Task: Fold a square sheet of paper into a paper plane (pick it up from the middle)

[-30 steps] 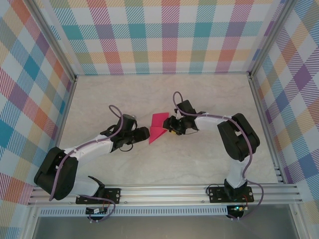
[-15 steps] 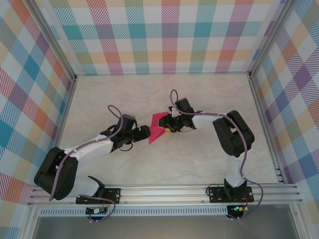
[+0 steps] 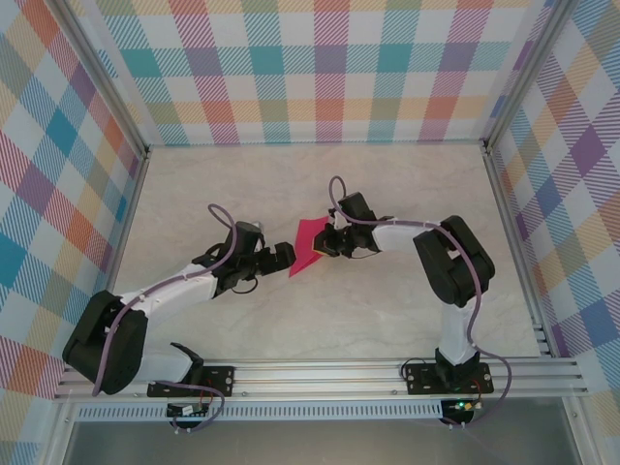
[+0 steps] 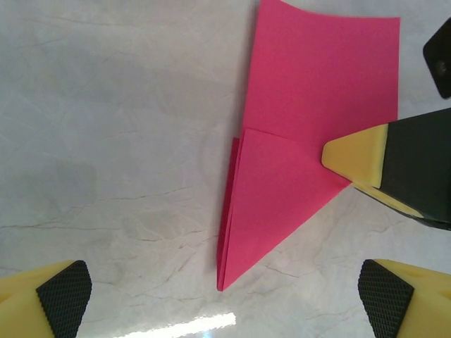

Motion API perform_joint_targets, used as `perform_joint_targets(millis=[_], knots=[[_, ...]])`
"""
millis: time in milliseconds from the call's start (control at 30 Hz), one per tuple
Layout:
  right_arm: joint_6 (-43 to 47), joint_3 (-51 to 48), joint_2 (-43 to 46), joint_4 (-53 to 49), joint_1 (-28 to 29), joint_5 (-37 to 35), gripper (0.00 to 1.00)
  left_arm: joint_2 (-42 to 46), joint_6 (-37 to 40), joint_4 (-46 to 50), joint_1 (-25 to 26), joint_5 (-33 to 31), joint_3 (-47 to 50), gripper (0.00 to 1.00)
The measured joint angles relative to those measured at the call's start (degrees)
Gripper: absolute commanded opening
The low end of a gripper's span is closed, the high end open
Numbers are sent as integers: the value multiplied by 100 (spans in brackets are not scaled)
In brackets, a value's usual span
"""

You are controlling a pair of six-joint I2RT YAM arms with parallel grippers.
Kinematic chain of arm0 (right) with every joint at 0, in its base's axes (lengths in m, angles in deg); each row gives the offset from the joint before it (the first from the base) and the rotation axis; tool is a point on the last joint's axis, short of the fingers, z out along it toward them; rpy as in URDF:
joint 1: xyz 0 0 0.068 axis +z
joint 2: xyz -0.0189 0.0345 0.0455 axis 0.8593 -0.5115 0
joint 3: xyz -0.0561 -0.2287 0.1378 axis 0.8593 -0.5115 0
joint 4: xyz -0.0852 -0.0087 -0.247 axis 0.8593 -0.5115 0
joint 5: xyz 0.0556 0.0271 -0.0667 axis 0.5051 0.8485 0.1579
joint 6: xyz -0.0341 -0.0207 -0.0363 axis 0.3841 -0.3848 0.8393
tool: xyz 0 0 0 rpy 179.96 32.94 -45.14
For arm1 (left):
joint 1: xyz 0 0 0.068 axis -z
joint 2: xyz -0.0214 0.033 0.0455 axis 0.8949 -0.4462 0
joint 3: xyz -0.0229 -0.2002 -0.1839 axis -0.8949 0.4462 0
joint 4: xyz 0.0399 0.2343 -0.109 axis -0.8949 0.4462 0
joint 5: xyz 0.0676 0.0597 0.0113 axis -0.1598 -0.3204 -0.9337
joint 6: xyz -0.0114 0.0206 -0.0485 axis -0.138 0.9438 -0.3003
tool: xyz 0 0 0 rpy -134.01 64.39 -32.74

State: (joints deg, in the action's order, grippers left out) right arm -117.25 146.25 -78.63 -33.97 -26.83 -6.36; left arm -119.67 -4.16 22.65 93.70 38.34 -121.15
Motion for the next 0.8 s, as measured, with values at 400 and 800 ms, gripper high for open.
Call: perform_joint_targets(millis=[400, 800], knots=[[-1126, -457, 1622, -940, 302, -1528, 4, 542, 1069, -833, 372, 208, 356, 93], [-1818, 72, 1672, -1974, 597, -2479, 4, 699, 1827, -1692, 756, -26, 754, 89]])
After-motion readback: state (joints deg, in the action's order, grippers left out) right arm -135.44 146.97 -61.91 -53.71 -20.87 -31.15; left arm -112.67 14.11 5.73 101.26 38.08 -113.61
